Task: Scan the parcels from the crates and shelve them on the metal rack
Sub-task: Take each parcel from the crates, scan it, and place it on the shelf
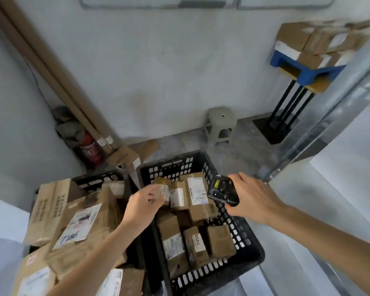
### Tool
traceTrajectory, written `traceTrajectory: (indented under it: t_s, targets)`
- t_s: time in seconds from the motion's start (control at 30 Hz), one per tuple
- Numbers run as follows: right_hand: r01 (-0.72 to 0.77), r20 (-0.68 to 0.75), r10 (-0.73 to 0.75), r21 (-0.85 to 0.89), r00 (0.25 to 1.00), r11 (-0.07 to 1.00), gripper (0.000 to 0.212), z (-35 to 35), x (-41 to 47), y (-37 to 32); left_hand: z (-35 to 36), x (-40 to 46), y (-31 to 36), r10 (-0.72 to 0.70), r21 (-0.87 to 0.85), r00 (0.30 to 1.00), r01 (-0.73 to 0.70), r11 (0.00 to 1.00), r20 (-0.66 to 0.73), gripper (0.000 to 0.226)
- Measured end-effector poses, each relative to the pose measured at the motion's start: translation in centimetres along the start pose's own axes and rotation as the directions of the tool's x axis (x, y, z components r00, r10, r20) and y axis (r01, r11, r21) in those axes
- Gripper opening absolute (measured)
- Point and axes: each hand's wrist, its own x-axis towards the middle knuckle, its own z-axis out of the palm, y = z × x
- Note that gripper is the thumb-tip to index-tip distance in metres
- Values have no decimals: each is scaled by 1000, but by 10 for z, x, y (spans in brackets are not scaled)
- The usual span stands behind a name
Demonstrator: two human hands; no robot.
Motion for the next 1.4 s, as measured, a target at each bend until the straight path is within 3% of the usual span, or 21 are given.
traceTrajectory:
  t_s: [0.2,0.7,1.1,1.4]
  targets:
    - [-47,65,44,53,997,997,81,59,57,8,46,66,-42,-80,-33,996,81,996,46,50]
    - [2,134,-28,189,991,982,78,171,151,34,136,138,-106,-294,3,949,295,955,116,54]
    - [96,169,-139,240,976,966,81,199,180,35,169,156,-132,-401,-94,894,425,901,198,86]
    - [65,184,-134,341,974,938,72,215,188,36,176,155,-136,-365,-227,896,422,878,253,57]
